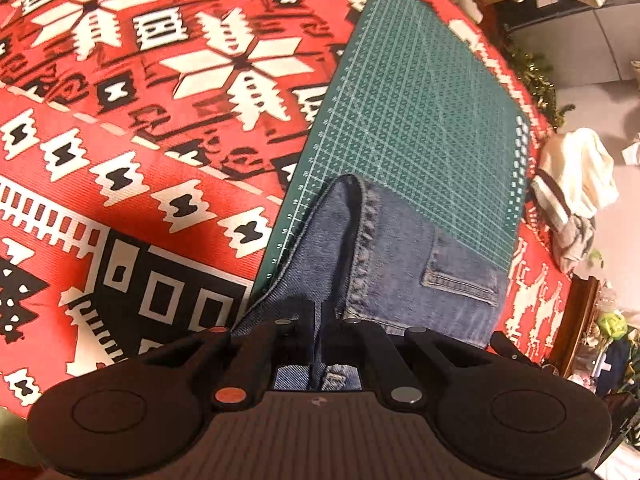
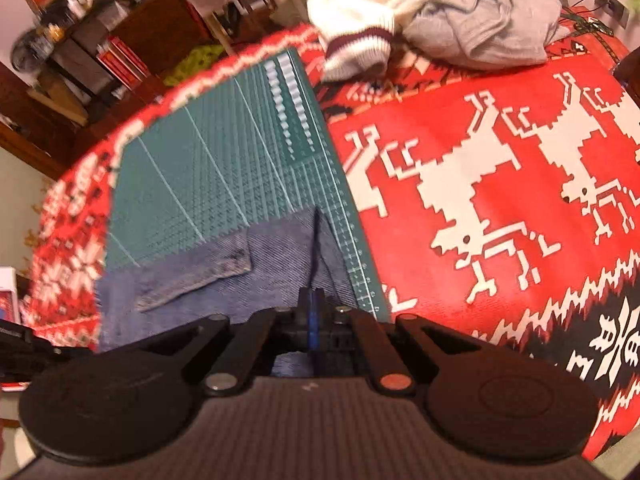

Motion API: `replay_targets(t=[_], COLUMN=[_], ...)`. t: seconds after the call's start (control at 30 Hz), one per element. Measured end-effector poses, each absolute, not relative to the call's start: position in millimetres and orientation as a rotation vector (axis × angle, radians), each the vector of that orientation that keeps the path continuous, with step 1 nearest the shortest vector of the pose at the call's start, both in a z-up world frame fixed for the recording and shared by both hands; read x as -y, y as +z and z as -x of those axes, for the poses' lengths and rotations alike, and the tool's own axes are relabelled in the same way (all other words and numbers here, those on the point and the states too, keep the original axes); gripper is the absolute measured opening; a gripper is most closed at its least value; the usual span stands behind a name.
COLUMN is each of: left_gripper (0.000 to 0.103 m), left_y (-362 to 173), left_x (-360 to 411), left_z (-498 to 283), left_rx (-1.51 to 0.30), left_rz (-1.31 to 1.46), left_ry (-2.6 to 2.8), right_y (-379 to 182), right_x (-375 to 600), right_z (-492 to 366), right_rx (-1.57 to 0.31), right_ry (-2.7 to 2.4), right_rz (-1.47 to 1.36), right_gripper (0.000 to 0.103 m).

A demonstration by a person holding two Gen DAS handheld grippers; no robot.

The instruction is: Fold clothes

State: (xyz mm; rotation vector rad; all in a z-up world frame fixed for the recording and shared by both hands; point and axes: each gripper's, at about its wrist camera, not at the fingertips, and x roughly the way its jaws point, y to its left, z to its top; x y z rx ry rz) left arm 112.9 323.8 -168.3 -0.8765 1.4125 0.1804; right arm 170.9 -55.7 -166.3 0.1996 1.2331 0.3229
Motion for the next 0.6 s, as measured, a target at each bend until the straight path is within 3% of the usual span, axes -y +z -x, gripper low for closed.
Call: replay_targets(t=[0.6], left_gripper=[0.003], left_y=[-178.4], left_x=[-315.3], left_z=[-122.9], left_rx=[-1.482], left_rz=[0.679], left_ry=[0.283], right_y=[-159.4], right_x=[43.7], right_z=[-162.6], right_rx=[-1.132], right_ry=[0.332], right_rz=[-0.140], right_gripper=[0.000])
